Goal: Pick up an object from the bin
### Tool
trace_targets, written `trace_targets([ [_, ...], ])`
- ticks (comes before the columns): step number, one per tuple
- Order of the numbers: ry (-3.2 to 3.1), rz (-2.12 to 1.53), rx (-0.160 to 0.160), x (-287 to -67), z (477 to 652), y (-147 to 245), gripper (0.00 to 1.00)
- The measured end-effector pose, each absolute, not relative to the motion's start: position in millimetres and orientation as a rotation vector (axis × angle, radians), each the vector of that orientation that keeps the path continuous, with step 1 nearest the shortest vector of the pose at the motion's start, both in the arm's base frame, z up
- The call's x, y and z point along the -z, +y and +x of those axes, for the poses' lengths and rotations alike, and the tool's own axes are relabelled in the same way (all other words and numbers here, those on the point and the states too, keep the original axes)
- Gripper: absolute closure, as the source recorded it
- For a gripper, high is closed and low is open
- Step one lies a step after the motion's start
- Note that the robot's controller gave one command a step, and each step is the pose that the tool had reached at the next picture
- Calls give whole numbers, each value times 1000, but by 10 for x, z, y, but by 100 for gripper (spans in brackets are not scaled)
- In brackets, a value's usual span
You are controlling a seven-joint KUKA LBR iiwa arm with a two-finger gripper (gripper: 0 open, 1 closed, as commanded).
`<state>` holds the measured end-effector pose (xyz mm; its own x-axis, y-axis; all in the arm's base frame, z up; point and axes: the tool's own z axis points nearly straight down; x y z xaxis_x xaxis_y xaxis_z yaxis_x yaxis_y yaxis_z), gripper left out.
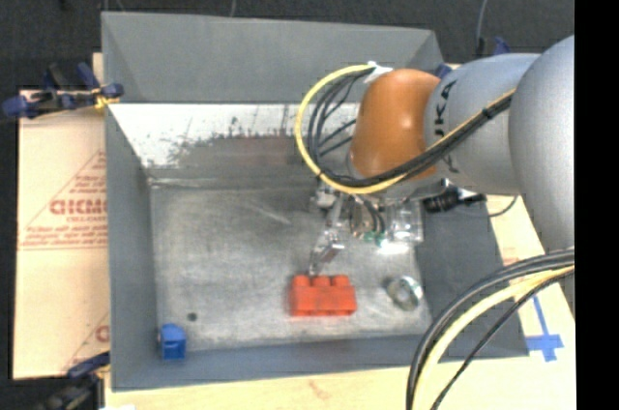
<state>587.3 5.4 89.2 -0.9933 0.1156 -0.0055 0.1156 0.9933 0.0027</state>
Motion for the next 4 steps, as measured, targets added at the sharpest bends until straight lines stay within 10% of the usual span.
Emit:
trace_targets([
  [1,3140,149,3,-1280,5052,-25,0],
  [2,3120,169,-1,-727,4832,77,0],
  [3,3114,169,-1,-754,4853,76,100],
  [4,3129,108,-4,-2160,4894,284,100],
])
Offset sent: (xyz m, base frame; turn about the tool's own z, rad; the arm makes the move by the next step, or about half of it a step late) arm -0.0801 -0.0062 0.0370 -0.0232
